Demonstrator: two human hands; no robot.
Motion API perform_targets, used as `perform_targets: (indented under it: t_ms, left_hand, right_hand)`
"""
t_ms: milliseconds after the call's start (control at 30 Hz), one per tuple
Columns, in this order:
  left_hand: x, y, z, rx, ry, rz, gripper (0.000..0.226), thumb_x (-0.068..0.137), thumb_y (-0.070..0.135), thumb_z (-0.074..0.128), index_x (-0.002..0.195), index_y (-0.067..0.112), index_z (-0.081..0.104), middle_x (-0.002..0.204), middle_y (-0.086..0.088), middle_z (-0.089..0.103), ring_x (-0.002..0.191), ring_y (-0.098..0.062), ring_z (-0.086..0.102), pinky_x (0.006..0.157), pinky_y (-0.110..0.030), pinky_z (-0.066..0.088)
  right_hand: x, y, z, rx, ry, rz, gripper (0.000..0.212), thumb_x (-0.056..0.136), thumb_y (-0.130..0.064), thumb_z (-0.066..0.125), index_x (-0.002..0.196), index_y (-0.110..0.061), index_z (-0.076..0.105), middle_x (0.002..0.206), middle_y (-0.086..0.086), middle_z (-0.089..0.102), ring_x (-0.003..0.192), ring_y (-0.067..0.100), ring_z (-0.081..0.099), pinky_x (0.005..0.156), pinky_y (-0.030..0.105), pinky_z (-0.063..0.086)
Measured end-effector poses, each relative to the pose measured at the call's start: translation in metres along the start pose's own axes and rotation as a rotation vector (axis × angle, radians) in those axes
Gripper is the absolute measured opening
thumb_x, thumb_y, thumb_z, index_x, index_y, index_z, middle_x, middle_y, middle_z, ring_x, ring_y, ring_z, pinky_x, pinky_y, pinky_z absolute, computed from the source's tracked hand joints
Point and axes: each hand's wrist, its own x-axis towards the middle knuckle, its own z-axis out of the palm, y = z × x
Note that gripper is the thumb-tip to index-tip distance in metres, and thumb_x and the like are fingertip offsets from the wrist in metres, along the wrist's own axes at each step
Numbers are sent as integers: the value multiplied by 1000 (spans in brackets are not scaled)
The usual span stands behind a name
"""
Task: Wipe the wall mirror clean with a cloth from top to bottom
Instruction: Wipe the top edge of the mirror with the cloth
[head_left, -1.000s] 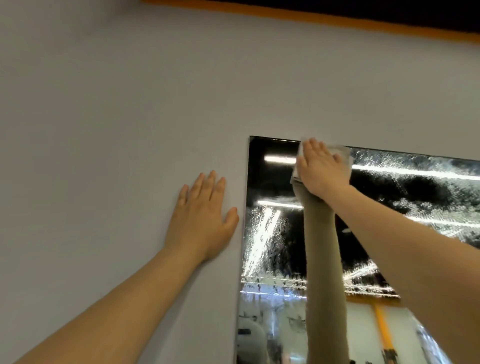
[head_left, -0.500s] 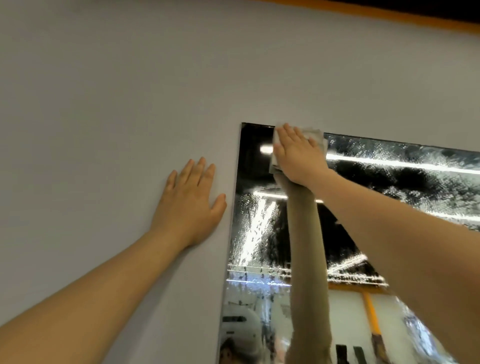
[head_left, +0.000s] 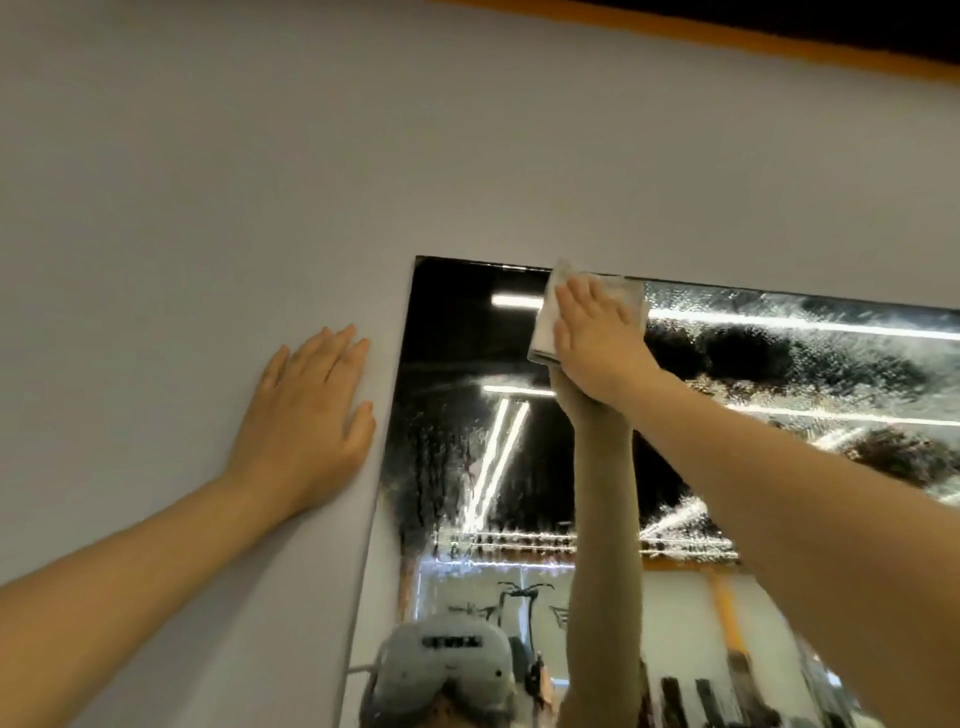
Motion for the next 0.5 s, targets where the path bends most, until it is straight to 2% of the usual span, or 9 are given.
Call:
perform_targets:
  t_ms: [67, 100, 167, 233, 300, 400, 500]
  left_hand:
    - [8, 23, -1, -30, 51, 86, 70, 83, 37, 26, 140, 2, 47, 146, -17, 45, 136, -35, 40, 112, -50, 24]
    - [14, 40, -2, -64, 48, 117, 70, 84, 38, 25, 142, 4, 46, 149, -15, 43, 139, -33, 37, 113, -49, 22]
    - [27, 78, -1, -68, -22, 184, 72, 86, 41, 19, 151, 12, 29, 159, -4, 24, 148, -20, 16, 119, -39, 4]
    - [41, 109, 8, 2, -83, 242, 73, 87, 41, 15, 156, 19, 7, 163, 3, 1, 149, -11, -6, 114, -29, -15]
    - [55, 130, 17, 91, -120, 248, 73, 87, 40, 12, 155, 19, -4, 163, 3, -9, 148, -11, -14, 111, -29, -21]
    - [71, 150, 28, 201, -233, 252, 66, 96, 41, 10, 155, 16, -5, 163, 0, -10, 148, -12, -13, 116, -34, -16]
    - [83, 156, 28, 251, -274, 239, 74, 88, 46, 6, 156, 18, 3, 164, 1, 2, 149, -13, 1, 118, -35, -10]
  right_hand:
    - [3, 3, 2, -4, -15, 16, 54, 106, -28, 16, 155, -10, 2, 163, 9, -2, 150, 23, -3, 119, 43, 0]
    - [4, 4, -1, 7, -35, 12, 54, 106, -29, 16, 155, -10, 1, 163, 9, -2, 150, 24, -2, 119, 44, 0]
    - [5, 9, -7, 43, -79, -33, 56, 106, -30, 20, 155, -9, 3, 163, 10, -1, 150, 25, -2, 118, 43, 0]
    - [1, 17, -12, 115, -107, -98, 56, 106, -29, 26, 154, -8, 8, 163, 10, 1, 149, 25, -1, 117, 40, 0]
    - [-6, 27, -15, 160, -129, -152, 57, 106, -31, 30, 155, -9, 9, 163, 8, 2, 150, 22, -2, 117, 36, -2]
    - [-14, 46, -17, 216, -106, -198, 56, 105, -31, 35, 154, -11, 16, 163, 5, 6, 150, 19, 1, 118, 33, 0]
    - [-21, 79, -22, 206, 51, -193, 50, 103, -23, 39, 151, -15, 29, 161, 2, 20, 148, 17, 10, 119, 35, 5]
